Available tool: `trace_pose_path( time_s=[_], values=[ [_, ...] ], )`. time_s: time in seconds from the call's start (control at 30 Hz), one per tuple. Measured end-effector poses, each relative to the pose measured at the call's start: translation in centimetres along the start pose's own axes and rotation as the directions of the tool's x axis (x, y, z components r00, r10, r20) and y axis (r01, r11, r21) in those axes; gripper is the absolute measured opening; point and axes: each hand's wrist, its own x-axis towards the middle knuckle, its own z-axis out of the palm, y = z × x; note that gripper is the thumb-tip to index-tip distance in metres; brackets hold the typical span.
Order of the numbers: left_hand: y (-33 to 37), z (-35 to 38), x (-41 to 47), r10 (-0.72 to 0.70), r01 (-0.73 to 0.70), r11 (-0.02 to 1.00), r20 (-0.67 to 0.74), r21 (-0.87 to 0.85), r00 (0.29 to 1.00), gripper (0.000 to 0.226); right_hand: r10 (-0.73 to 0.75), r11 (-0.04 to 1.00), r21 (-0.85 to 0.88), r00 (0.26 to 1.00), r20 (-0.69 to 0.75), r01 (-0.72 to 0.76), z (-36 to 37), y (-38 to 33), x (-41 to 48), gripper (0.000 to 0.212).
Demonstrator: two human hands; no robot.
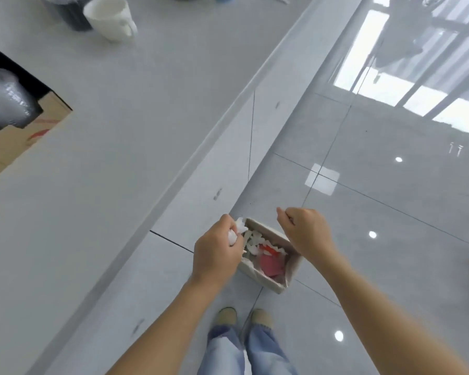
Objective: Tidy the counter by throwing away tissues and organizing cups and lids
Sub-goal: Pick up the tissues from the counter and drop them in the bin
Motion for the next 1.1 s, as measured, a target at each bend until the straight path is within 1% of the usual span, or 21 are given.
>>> trace_pose_path(
  time_s=[0.07,0.17,0.3,0.4,0.43,0.5,0.57,0.6,0.63,0.67,0.73,0.8,0.9,1.1],
  values=[
    [-0.8,2.5,1.3,-0.014,0.013,1.0,0.04,0.004,0.999,0.026,0.058,0.998,-0.015,0.998,0.021,-0.058,1.7,2.7,0.1,0.057],
    [-3.7,7.6,3.6,-0.024,0.022,0.999,0.095,0.023,0.995,0.025,0.149,0.988,-0.039,0.988,0.046,-0.147,6.2,7.3,0.2,0.056],
    [-10.4,17.3,6.2,-0.03,0.021,0.998,0.147,0.062,0.989,0.021,0.257,0.966,-0.017,0.966,0.025,-0.257,15.4,14.3,1.1,0.055],
    [-17.7,25.9,7.9,-0.033,0.009,0.993,0.206,0.118,0.978,0.02,0.294,0.955,-0.042,0.956,0.011,-0.294,24.5,20.0,2.1,0.056],
    [-20.7,29.1,8.3,-0.028,-0.008,0.989,0.235,0.151,0.972,0.021,0.289,0.956,-0.053,0.957,-0.02,-0.289,28.3,22.1,2.3,0.055],
    [-25.2,33.6,9.2,-0.024,-0.033,0.98,0.282,0.194,0.959,0.02,0.265,0.96,-0.073,0.962,-0.07,-0.27,33.5,25.0,2.8,0.049],
    [-29.6,38.0,9.8,0.002,-0.087,0.965,0.324,0.248,0.946,0.018,0.258,0.955,-0.12,0.96,-0.106,-0.27,39.1,28.1,3.2,0.043],
    [-31.4,39.5,10.2,0.043,-0.149,0.949,0.354,0.278,0.934,0.019,0.249,0.955,-0.145,0.965,-0.08,-0.258,40.6,29.1,3.4,0.04],
    [-33.0,40.8,10.4,0.065,-0.196,0.933,0.391,0.303,0.918,0.026,0.251,0.953,-0.166,0.967,-0.038,-0.254,42.1,30.0,3.5,0.036],
    [-34.4,41.8,10.4,0.07,-0.221,0.923,0.428,0.314,0.901,0.039,0.262,0.952,-0.172,0.965,0.024,-0.255,43.2,30.7,3.5,0.034],
    [-35.7,42.4,10.3,0.068,-0.233,0.926,0.476,0.296,0.877,0.064,0.288,0.946,-0.188,0.95,0.123,-0.262,43.7,31.5,3.4,0.051],
    [-35.0,41.1,10.0,0.071,-0.237,0.923,0.473,0.302,0.878,0.072,0.297,0.945,-0.182,0.945,0.138,-0.271,42.2,31.0,3.2,0.066],
    [-31.8,37.7,9.5,0.096,-0.261,0.914,0.458,0.312,0.883,0.073,0.263,0.952,-0.198,0.955,0.141,-0.233,38.4,28.5,2.7,0.078],
    [-22.1,28.0,8.3,0.15,-0.269,0.922,0.382,0.279,0.912,0.072,0.17,0.968,-0.197,0.983,0.07,-0.154,27.4,20.6,2.0,0.078]
  ],
)
